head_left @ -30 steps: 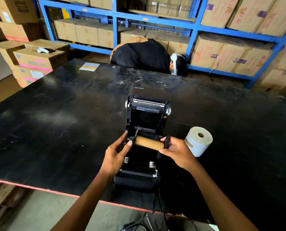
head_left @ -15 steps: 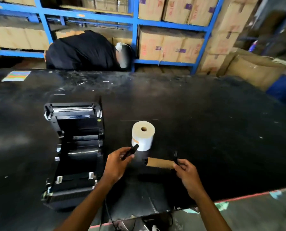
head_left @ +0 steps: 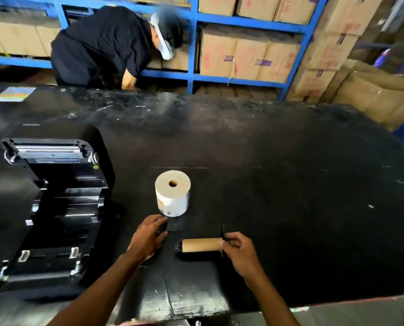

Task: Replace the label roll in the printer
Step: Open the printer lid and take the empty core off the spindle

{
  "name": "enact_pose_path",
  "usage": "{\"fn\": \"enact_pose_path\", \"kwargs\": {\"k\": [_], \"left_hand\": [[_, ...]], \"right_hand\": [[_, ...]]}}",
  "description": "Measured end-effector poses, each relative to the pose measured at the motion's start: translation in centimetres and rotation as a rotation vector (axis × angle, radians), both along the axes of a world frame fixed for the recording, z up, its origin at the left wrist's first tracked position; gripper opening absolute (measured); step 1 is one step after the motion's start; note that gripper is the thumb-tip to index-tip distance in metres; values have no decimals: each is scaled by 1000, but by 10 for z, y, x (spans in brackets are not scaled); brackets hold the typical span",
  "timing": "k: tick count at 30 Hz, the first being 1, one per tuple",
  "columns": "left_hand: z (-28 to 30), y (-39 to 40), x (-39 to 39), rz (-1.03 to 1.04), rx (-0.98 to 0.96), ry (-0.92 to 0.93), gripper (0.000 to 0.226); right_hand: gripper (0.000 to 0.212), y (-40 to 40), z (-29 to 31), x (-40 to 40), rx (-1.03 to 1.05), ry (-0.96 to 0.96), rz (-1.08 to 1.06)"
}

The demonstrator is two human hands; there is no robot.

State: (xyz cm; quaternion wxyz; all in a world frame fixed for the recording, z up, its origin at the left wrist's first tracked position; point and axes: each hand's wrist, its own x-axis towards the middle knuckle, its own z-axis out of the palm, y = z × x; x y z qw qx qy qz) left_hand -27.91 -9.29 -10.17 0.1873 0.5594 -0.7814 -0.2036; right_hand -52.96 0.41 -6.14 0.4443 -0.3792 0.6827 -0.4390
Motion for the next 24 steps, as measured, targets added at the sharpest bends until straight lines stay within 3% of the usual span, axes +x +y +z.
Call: {"fn": "enact_pose_path", "kwargs": {"k": [3, 5, 8, 14, 18, 24], "left_hand": [[18, 8, -8, 70, 78, 215, 31], [39, 18, -13, 10, 299, 342, 31], [55, 30, -9, -131, 378, 246, 40], [75, 24, 39, -109, 220, 85, 27], [63, 8, 64, 108, 126, 152, 28], [27, 23, 23, -56, 243, 154, 27]], "right_hand": [[9, -10, 2, 2, -22, -21, 31], [7, -16, 5, 10, -30, -47, 68], [5, -25, 2, 24, -34, -60, 135], [7, -35, -4, 9, 13, -67, 67], [6, -27, -9, -10, 59, 30, 49], [22, -11, -32, 30, 99, 337, 168]]}}
